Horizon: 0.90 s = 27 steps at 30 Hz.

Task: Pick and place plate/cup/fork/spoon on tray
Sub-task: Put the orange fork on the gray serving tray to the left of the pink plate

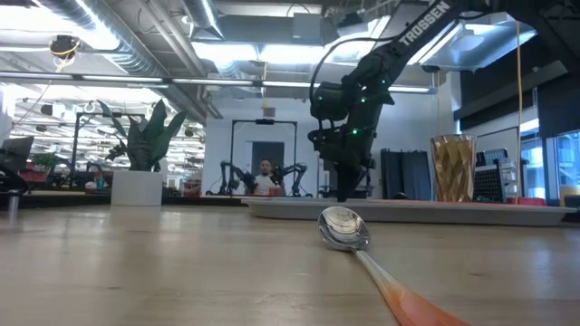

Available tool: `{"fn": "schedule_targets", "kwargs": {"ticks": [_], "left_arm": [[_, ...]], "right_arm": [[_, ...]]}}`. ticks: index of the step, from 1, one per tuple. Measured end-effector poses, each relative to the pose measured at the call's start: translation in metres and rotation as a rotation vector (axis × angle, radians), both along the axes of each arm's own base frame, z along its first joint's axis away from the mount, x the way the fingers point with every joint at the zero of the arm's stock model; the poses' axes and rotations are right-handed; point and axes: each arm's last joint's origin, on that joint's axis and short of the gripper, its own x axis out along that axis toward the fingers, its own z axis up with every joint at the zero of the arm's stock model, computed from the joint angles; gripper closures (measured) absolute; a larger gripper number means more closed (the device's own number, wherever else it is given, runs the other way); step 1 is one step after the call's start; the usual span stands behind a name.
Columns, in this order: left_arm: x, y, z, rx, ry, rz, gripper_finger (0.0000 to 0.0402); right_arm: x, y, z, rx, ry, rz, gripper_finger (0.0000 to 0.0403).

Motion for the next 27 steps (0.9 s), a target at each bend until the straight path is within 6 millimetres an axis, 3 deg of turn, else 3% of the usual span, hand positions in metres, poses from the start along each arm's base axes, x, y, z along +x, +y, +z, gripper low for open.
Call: {"fn": "schedule_targets", "kwargs": {"ticks": [23, 27], "left_arm": [[0.0, 0.0, 0.0, 0.001, 0.0, 0.0, 0.0362], [0.0, 0.0, 0.0, 0.0, 0.0, 0.0, 0.0362]], "right_arm": [[0.015, -0.007, 0.007, -0.052, -0.183, 0.02, 0.0402], [0.011, -0.004, 0.009, -0.06, -0.133, 0.033, 0.0402]]}}
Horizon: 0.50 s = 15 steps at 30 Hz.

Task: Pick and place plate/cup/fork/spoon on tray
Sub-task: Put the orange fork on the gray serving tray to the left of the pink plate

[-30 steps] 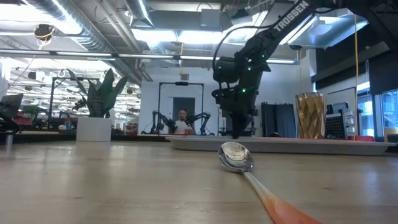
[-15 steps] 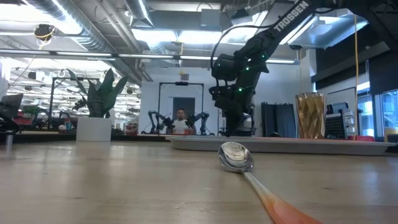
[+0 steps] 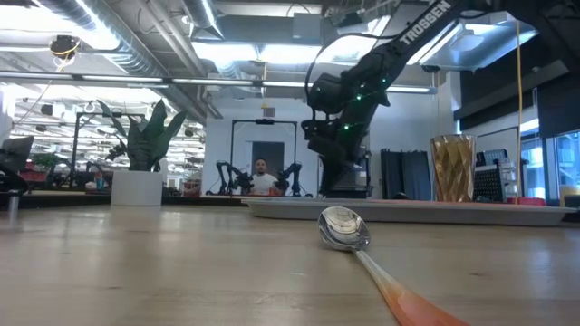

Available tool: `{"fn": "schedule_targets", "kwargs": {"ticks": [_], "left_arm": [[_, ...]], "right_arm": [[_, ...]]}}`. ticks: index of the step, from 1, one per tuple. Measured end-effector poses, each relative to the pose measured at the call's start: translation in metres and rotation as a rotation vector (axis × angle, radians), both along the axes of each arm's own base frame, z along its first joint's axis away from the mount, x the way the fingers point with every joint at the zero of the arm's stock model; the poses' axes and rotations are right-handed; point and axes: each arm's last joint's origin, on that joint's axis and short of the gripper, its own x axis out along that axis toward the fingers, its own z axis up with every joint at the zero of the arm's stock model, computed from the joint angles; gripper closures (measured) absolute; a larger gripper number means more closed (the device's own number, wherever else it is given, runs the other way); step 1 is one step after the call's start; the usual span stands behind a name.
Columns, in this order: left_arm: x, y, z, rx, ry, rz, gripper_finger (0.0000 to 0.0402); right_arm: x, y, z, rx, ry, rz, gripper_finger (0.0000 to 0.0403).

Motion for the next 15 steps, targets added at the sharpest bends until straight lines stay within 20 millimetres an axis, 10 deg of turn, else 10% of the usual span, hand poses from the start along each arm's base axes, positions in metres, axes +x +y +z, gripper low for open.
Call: {"fn": "schedule_targets", "kwargs": {"ticks": [15], "left_arm": [[0.0, 0.0, 0.0, 0.013, 0.007, -0.016, 0.0362]], "right_arm": [[0.001, -0.005, -0.025, 0.038, 0.051, -0.061, 0.0402]]}}
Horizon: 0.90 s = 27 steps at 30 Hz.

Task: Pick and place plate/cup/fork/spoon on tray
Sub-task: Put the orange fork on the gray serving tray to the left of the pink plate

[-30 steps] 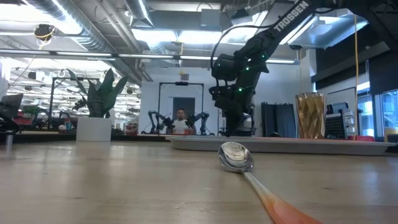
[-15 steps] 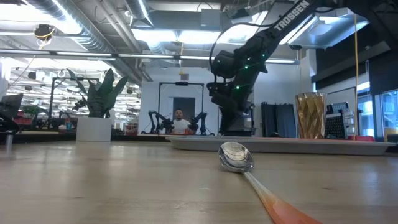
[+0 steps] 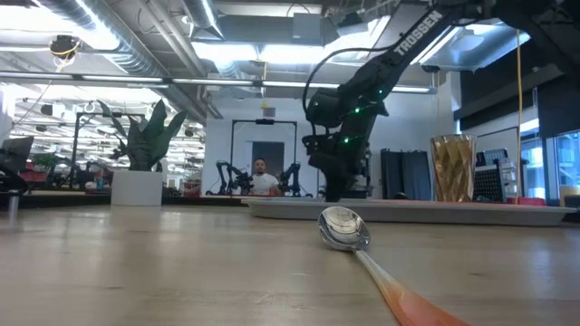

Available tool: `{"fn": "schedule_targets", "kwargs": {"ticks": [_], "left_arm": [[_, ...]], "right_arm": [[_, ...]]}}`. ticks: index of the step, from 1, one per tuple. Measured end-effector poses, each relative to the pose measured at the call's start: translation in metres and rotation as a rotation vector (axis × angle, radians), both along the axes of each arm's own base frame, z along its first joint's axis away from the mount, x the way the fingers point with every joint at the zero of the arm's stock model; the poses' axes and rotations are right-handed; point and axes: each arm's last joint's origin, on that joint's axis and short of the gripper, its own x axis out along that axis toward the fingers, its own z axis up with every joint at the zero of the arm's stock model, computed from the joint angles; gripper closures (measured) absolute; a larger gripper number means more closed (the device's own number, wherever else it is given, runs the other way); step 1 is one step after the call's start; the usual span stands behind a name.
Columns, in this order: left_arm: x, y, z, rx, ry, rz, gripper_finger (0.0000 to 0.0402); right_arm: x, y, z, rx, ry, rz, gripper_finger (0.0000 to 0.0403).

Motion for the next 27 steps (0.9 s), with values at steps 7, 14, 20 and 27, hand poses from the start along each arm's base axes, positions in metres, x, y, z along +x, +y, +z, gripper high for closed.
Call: {"fn": "schedule_targets", "kwargs": {"ticks": [7, 14, 20, 27], "left_arm": [[0.0, 0.0, 0.0, 0.002, 0.001, -0.002, 0.0362], [0.0, 0.0, 0.0, 0.005, -0.002, -0.002, 0.0362], [0.0, 0.0, 0.0, 0.005, -0.002, -0.001, 0.0362], [0.0, 0.0, 0.0, 0.006, -0.002, -0.001, 0.0362]], "right_arm": [[0.003, -0.001, -0.003, 0.012, -0.028, 0.014, 0.0402], [0.009, -0.003, 0.0, -0.015, -0.093, 0.044, 0.0402], [0.013, -0.007, -0.004, 0.021, -0.166, 0.074, 0.0402], [0.016, -0.011, -0.014, 0.039, -0.187, 0.079, 0.0402]]}}
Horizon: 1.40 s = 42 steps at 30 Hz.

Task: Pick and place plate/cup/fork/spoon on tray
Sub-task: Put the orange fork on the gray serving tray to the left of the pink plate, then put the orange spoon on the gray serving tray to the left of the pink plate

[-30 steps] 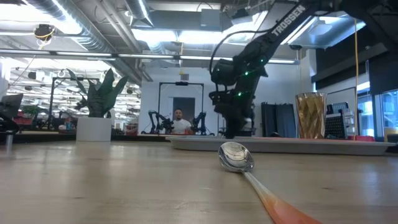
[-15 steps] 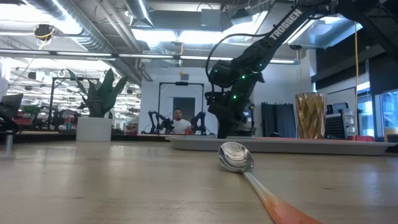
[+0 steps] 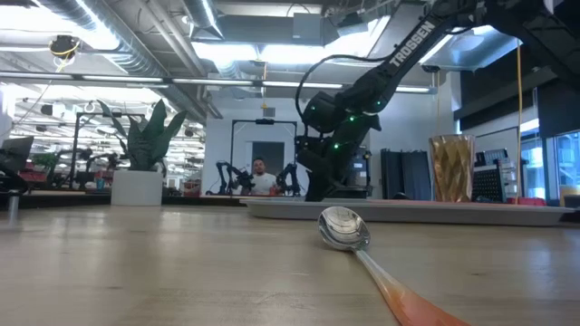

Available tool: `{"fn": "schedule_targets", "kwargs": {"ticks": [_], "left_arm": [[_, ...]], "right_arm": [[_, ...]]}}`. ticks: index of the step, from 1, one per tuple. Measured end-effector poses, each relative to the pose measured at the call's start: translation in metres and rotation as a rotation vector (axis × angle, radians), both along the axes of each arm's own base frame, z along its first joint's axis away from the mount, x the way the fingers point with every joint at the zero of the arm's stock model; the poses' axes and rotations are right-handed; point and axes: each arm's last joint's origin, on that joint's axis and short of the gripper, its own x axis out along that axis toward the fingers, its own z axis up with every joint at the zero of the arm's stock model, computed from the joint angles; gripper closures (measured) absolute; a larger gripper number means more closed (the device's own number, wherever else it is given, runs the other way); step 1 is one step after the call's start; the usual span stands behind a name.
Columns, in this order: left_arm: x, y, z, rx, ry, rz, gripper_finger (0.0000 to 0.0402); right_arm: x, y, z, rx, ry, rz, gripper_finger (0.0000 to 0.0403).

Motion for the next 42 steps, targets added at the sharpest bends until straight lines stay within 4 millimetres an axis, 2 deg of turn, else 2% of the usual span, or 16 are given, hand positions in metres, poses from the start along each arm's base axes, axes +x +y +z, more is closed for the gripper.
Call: {"fn": "schedule_targets", "kwargs": {"ticks": [20, 27, 30, 34, 42], "left_arm": [[0.0, 0.0, 0.0, 0.005, -0.004, 0.0, 0.0362], [0.0, 0.0, 0.0, 0.006, -0.004, 0.0, 0.0362], [0.0, 0.0, 0.0, 0.011, -0.008, 0.001, 0.0362], [0.0, 0.0, 0.0, 0.014, -0.011, 0.002, 0.0362], [0.0, 0.0, -0.002, 0.016, -0.012, 0.013, 0.0362]], "right_arm": [[0.008, -0.003, 0.005, -0.089, -0.086, 0.142, 0.0402], [0.01, 0.003, 0.007, -0.069, -0.09, 0.188, 0.0402], [0.01, 0.017, 0.016, -0.05, -0.06, 0.216, 0.0402], [0.008, 0.046, 0.038, -0.019, -0.014, 0.278, 0.0402], [-0.002, 0.13, 0.09, -0.124, 0.122, 0.324, 0.0402]]}}
